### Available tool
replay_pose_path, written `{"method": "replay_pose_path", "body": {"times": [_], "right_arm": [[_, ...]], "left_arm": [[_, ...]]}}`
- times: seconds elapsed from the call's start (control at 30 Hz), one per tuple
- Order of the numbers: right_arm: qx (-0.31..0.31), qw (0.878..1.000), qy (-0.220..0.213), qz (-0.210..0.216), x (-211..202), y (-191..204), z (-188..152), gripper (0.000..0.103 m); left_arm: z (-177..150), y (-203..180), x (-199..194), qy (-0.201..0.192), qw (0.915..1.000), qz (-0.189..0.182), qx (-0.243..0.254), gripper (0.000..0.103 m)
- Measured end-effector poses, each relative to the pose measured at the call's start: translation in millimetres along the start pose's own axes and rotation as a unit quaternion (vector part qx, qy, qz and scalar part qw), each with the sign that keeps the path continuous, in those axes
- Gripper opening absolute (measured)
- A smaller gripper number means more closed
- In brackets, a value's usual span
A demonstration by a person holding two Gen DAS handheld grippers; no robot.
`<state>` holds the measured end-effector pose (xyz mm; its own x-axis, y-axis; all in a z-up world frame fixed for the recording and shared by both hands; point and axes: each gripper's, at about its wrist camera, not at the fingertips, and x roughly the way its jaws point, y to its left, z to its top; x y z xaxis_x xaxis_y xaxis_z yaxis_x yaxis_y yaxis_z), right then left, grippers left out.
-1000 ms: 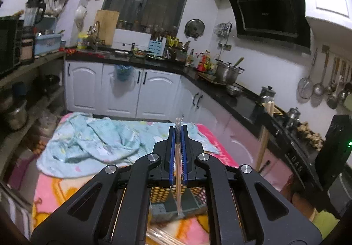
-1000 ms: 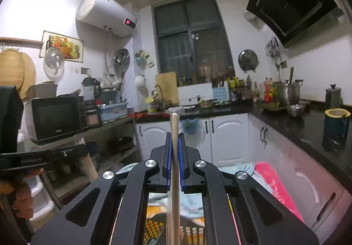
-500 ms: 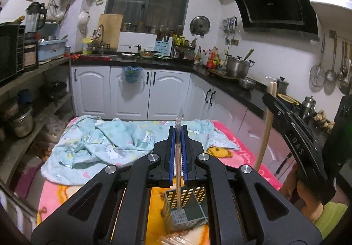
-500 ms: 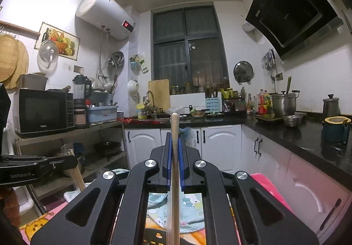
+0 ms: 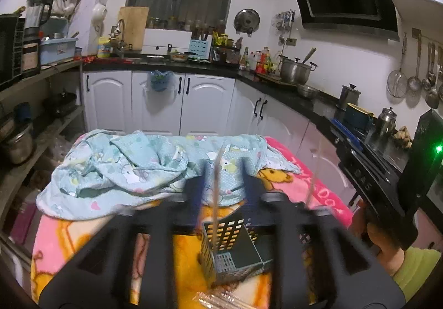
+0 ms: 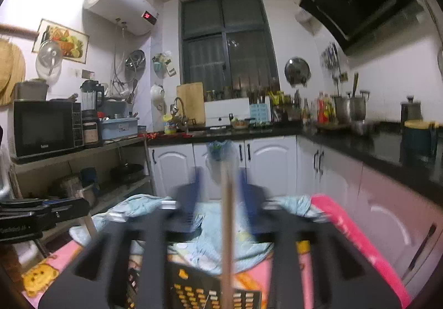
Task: Organize utensils
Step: 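Lift both held chopsticks upright and lower them into the green caddy, then open both grippers to release the chopsticks inside the caddy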
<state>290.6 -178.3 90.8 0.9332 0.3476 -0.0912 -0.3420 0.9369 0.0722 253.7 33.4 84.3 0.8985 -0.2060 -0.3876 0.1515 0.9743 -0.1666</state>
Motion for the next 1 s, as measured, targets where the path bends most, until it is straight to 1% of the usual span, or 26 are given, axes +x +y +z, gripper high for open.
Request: {"method": "replay_pose_path", "body": {"times": [0.03,0.07,0.1,0.13,0.17,0.2,0.27,0.3,0.33,0.37,0.5,0.7,1.0], "right_arm": [[0.007,1.000,0.004,0.003,-3,-2,-2,0.044],[0.008,1.000,0.007,0.003,-6,-3,-2,0.044],[0.009,1.000,0.013,0.003,-9,-4,-3,0.047],[0.012,1.000,0.016,0.005,-14,-6,-3,0.052],[0.014,1.000,0.021,0.006,-18,-8,-3,0.055],[0.015,1.000,0.024,0.004,-22,-9,-2,0.059],[0.015,0.999,0.038,0.000,-31,-12,-2,0.060],[0.016,0.999,0.043,-0.001,-35,-14,-1,0.062],[0.018,0.999,0.050,-0.002,-39,-16,-1,0.064],[0.018,0.998,0.056,-0.003,-43,-16,-1,0.065],[0.010,0.997,0.079,-0.006,-61,-15,-2,0.069],[0.000,0.994,0.111,-0.008,-84,-13,-11,0.071],[-0.006,0.990,0.142,0.003,-113,-6,-26,0.072]], "left_arm": [[-1,0,-2,-0.002,1.0000,0.000,0.000,0.043],[-2,1,-5,-0.005,1.0000,-0.001,0.001,0.044],[-3,1,-8,-0.007,1.0000,0.000,0.002,0.046],[-4,1,-11,-0.011,0.9999,0.003,0.001,0.052],[-5,3,-15,-0.015,0.9999,0.007,-0.002,0.061],[-5,5,-20,-0.018,0.9998,0.011,-0.007,0.065],[-5,9,-27,-0.022,0.9995,0.015,-0.017,0.077],[-5,12,-31,-0.024,0.9993,0.019,-0.023,0.081],[-6,15,-35,-0.027,0.9989,0.024,-0.029,0.088],[-7,18,-39,-0.027,0.9987,0.025,-0.036,0.092],[-13,26,-49,-0.023,0.9977,0.030,-0.056,0.092],[-29,33,-63,-0.015,0.9969,0.039,-0.067,0.092],[-49,38,-80,-0.001,0.9958,0.045,-0.080,0.092]]}}
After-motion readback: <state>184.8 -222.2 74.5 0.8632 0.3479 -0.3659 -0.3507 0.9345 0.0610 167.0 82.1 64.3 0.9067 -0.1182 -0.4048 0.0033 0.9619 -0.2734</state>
